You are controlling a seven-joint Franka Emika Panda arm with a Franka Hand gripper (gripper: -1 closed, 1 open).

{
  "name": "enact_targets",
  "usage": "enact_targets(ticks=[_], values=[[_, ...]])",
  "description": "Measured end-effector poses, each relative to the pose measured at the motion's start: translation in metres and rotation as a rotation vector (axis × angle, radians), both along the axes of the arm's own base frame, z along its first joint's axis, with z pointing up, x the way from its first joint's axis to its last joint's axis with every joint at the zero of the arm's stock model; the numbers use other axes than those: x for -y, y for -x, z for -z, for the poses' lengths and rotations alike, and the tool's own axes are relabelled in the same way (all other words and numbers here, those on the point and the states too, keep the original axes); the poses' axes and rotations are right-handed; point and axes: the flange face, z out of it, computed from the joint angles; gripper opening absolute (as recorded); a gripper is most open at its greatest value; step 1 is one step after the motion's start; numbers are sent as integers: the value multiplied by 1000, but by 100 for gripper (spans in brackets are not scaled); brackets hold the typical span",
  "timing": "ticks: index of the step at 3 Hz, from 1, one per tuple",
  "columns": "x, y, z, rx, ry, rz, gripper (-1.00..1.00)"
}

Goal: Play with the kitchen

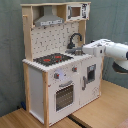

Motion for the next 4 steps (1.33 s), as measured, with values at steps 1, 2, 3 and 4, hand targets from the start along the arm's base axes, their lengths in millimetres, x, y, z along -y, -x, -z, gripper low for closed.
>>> enact_targets(ticks=[1,2,3,4], values=[[2,-21,-18,18,0,-26,100],[2,-37,-39,33,-13,-57,100],[17,-59,-66,40,-28,-67,100],[41,-77,-85,40,-37,-73,100]])
